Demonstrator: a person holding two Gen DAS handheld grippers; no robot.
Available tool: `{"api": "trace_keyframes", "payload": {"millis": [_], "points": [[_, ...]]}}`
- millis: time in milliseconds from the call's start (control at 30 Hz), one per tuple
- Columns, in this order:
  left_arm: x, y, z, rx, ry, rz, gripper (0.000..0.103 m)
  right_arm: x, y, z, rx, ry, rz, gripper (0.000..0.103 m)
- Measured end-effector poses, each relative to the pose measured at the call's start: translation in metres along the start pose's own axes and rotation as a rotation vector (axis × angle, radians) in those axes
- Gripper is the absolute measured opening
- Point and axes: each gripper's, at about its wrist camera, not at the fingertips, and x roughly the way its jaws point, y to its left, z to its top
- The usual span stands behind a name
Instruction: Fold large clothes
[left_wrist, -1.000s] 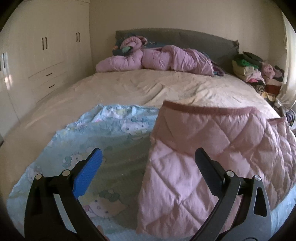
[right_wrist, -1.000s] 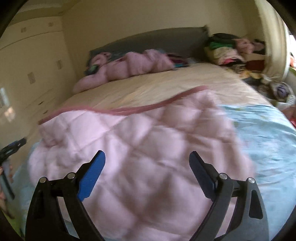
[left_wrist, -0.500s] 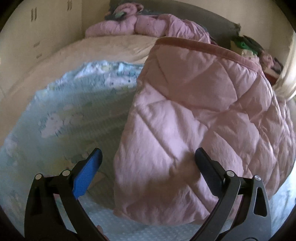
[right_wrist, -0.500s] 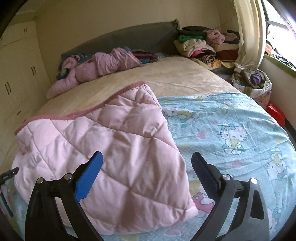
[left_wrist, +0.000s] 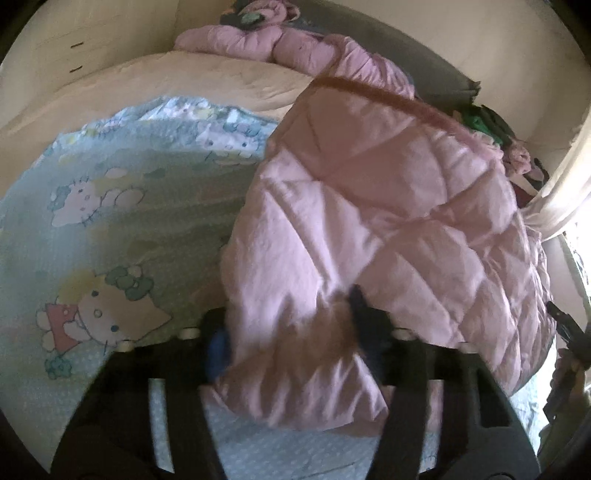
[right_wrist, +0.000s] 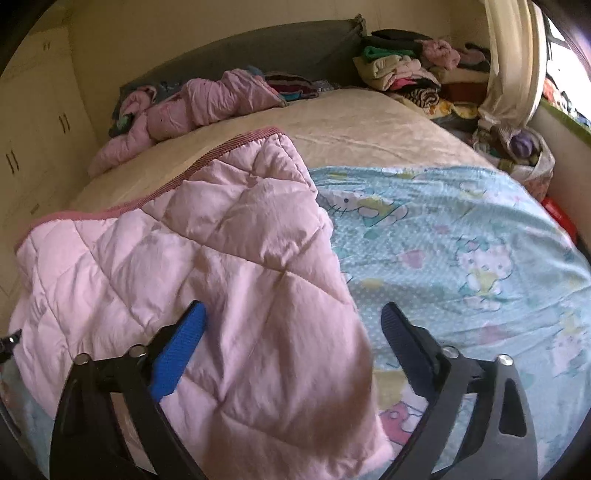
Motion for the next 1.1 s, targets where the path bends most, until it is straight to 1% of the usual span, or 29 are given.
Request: {"api": "trace_keyframes", "payload": {"millis": [33, 67, 100, 133, 167, 200, 333, 433, 500, 600, 700, 800, 900, 1000, 1100], "points": [[-0.003, -0.004, 0.001, 0.018, -0.018, 0.004, 0.028, 0.001, 0.002, -0.003, -0.004, -0.003, -0.011, 0.056], [-0.005, -0.006, 0.002, 0.031, -0.033, 0.008, 0.025, 0.001, 0.004, -0.004, -0.012, -0.007, -0.013, 0.046], [-0.008, -0.01, 0.004, 0.046, -0.059, 0.012, 0.02, 0.001, 0.006, -0.004, -0.018, -0.009, -0.001, 0.028], [-0.011, -0.012, 0.008, 0.057, -0.083, 0.018, 0.015, -0.002, 0.008, -0.004, -0.022, -0.024, -0.01, 0.024], [-0.012, -0.013, 0.011, 0.062, -0.098, 0.028, 0.015, -0.006, 0.009, -0.002, -0.019, -0.038, -0.013, 0.022], [-0.013, -0.014, 0.015, 0.056, -0.113, 0.018, 0.015, -0.01, 0.01, 0.002, -0.006, -0.059, -0.012, 0.019], [-0.009, -0.024, 0.035, 0.075, -0.158, 0.015, 0.014, -0.02, 0.009, 0.021, 0.041, -0.133, -0.021, 0.018], [-0.003, -0.031, 0.05, 0.087, -0.191, 0.013, 0.014, -0.009, 0.008, 0.035, 0.07, -0.152, -0.036, 0.017], [0.005, -0.031, 0.058, 0.079, -0.191, 0.012, 0.014, 0.004, 0.005, 0.04, 0.097, -0.145, -0.05, 0.017], [0.025, -0.029, 0.061, 0.062, -0.172, 0.032, 0.014, 0.028, 0.004, 0.045, 0.118, -0.122, -0.083, 0.017], [0.045, -0.029, 0.061, 0.06, -0.151, 0.058, 0.014, 0.049, 0.008, 0.047, 0.085, -0.096, -0.126, 0.017], [0.06, -0.028, 0.06, 0.067, -0.132, 0.084, 0.016, 0.066, 0.004, 0.045, 0.085, -0.061, -0.16, 0.017], [0.069, -0.024, 0.06, 0.058, -0.116, 0.082, 0.017, 0.082, -0.005, 0.039, 0.123, -0.038, -0.137, 0.017], [0.076, -0.024, 0.059, 0.075, -0.108, 0.087, 0.019, 0.09, 0.0, 0.035, 0.085, -0.032, -0.173, 0.017], [0.079, -0.022, 0.057, 0.073, -0.101, 0.078, 0.02, 0.097, 0.0, 0.032, 0.08, -0.014, -0.185, 0.019]]}}
